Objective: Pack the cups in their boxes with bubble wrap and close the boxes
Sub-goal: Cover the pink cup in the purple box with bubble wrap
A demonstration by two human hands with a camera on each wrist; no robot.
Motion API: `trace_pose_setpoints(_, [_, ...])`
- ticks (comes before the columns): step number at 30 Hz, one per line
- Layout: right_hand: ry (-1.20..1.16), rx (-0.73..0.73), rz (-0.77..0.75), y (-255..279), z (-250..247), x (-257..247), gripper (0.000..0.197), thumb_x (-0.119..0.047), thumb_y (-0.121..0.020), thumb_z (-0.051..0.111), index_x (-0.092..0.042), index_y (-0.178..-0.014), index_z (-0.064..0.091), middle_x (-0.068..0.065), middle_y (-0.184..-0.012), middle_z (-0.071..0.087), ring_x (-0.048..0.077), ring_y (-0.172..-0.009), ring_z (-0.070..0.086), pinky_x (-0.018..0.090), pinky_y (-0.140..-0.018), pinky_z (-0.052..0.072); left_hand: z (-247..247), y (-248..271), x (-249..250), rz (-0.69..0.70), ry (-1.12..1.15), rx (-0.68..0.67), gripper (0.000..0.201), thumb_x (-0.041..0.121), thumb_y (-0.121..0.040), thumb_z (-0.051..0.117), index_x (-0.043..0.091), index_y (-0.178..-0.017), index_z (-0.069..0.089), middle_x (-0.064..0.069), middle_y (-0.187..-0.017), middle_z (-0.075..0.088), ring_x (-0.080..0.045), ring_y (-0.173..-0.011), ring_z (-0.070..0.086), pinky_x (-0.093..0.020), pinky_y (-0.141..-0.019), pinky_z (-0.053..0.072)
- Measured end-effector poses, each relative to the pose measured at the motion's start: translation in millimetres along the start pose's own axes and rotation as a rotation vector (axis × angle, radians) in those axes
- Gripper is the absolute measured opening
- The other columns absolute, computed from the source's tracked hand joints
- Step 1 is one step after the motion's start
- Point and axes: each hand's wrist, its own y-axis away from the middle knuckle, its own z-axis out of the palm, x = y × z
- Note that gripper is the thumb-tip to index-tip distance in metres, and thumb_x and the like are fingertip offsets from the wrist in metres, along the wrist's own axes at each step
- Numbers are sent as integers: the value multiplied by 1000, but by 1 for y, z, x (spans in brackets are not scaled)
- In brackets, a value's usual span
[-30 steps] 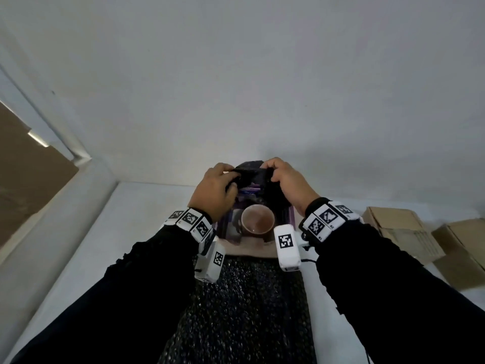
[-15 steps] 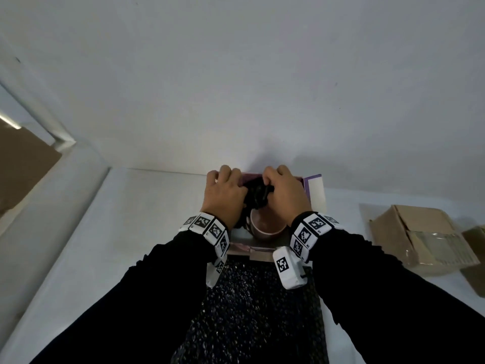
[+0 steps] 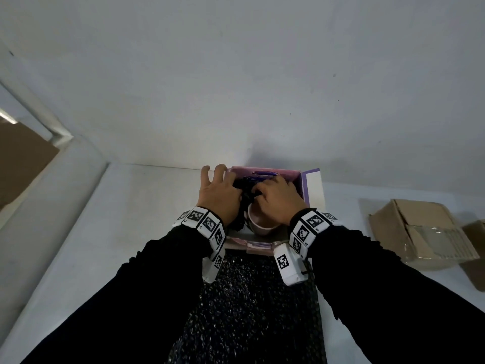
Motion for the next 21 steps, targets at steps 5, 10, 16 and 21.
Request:
trace_pose_setpoints(5, [23, -26, 4, 10, -11, -5, 39, -31, -95, 41, -24, -130, 56, 3, -136, 53, 29, -127, 38, 47, -103, 35, -2, 7, 7, -1, -12, -101, 44, 39, -85, 50, 35, -129, 53, 3, -141, 39, -33, -138, 13, -60, -104, -10])
trace_pose_setpoints(10, [-283, 259, -68, 39, -34, -7, 31, -15, -86, 54, -22, -113, 66, 1, -117, 62, 20, -109, 52, 40, -95, 43, -22, 23, 3, -39, 81, 49, 31, 37, -87, 45, 33, -107, 68, 10, -112, 65, -22, -120, 45, -46, -103, 17])
trace_pose_setpoints(16, [-531, 417, -203, 105, -24, -30, 22, -17, -86, 58, -22, -106, 63, -11, -91, 66, 5, -83, 61, 24, -73, 52, -19, 75, 10, 17, 400, 341, 23, 29, -82, 49, 23, -82, 71, 4, -79, 67, -25, -71, 61, -33, -66, 40])
trace_pose_setpoints(21, [-477, 422, -269, 160, 30, -41, 13, -16, -82, 62, -20, -93, 66, -7, -85, 67, 8, -75, 59, 31, -69, 52, 6, 139, 23, 105, 454, 474, 11, 19, -84, 60, 18, -87, 70, 4, -92, 68, -23, -82, 58, -35, -65, 44])
